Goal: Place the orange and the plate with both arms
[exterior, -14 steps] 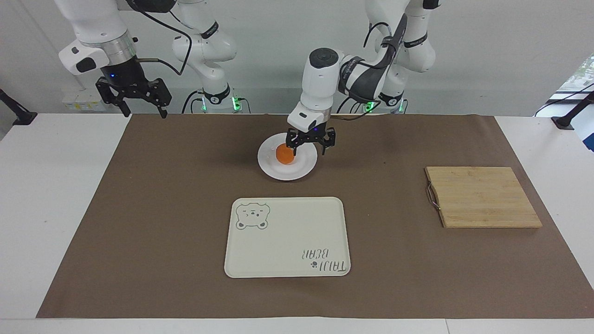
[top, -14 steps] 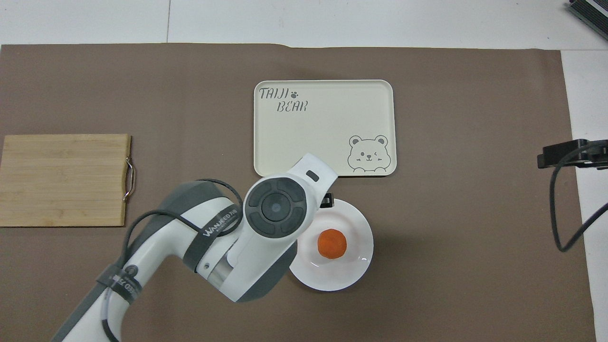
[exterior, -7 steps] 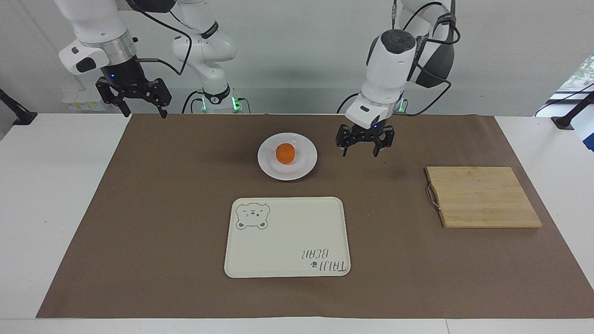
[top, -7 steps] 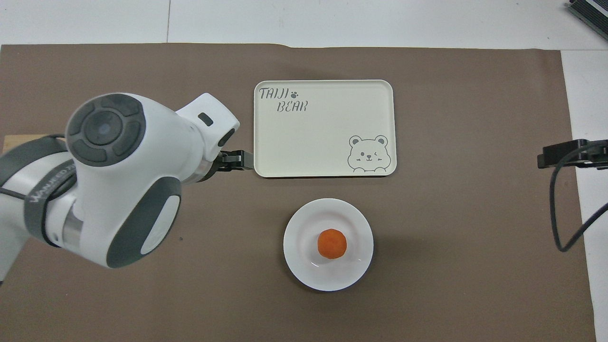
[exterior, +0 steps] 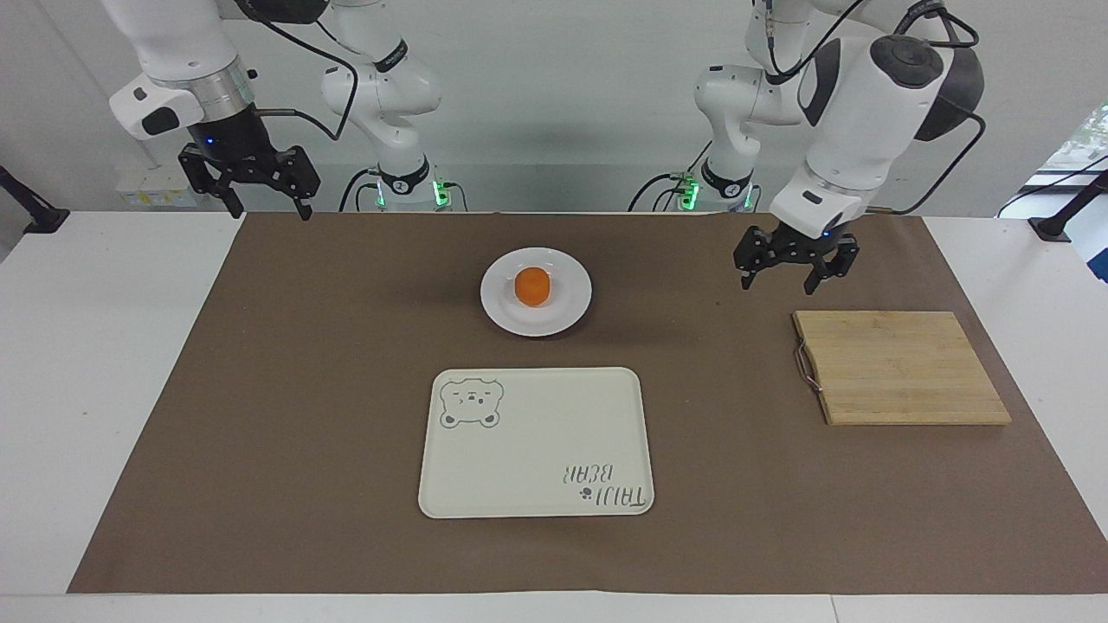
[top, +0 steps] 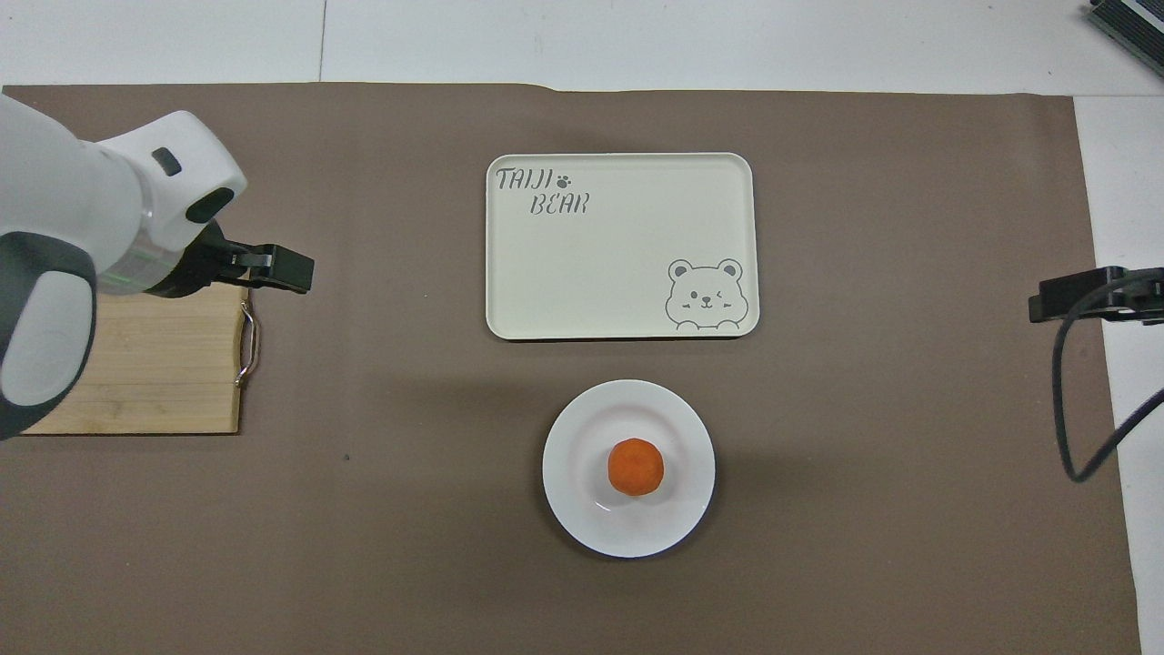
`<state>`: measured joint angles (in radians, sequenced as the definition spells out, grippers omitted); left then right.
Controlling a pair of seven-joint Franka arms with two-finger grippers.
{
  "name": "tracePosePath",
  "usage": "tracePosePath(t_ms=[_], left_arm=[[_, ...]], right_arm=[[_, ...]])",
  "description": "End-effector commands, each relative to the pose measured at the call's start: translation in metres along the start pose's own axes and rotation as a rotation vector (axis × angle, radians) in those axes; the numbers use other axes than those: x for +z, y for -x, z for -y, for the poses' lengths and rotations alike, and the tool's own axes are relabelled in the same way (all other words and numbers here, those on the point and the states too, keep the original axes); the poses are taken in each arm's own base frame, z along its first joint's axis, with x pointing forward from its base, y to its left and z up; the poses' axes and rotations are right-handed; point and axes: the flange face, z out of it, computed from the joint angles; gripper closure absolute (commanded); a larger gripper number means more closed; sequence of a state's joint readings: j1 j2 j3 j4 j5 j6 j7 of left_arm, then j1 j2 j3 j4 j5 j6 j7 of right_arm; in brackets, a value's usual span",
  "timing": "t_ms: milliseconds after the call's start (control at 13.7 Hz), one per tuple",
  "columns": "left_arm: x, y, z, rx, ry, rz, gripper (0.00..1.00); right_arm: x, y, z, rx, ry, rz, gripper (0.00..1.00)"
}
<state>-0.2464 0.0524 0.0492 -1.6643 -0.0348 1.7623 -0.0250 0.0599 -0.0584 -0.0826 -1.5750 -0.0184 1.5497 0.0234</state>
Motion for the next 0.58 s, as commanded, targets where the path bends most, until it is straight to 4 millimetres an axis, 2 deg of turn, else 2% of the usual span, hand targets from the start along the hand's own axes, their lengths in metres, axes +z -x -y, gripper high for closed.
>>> tracePosePath(t_ms=[0,146,219,365,512], left_arm=[[-0.021,0.01,0.049,0.042,0.013,0.016,0.0],[-0.036,0.021,0.082,0.022,0.012,0.008,0.0],[-0.04,0.024,0.089,0.006,0.012,0.008,0.0],[-0.048,0.029,0.096,-0.011,0.001,0.021,0.0],[-0.074,0.032,0.095,-0.007,-0.002,0.049,0.0]], right_arm=[[0.0,0.004,-0.003,-0.016,-0.025,-0.005,0.0],[0.0,0.004,-0.003,-0.016,-0.025,-0.005,0.0],[0.0,0.004,-0.003,-0.016,-0.025,-0.005,0.0],[0.0,0.004,-0.003,-0.016,-0.025,-0.005,0.0],[0.0,0.004,-0.003,-0.016,-0.025,-0.005,0.0]])
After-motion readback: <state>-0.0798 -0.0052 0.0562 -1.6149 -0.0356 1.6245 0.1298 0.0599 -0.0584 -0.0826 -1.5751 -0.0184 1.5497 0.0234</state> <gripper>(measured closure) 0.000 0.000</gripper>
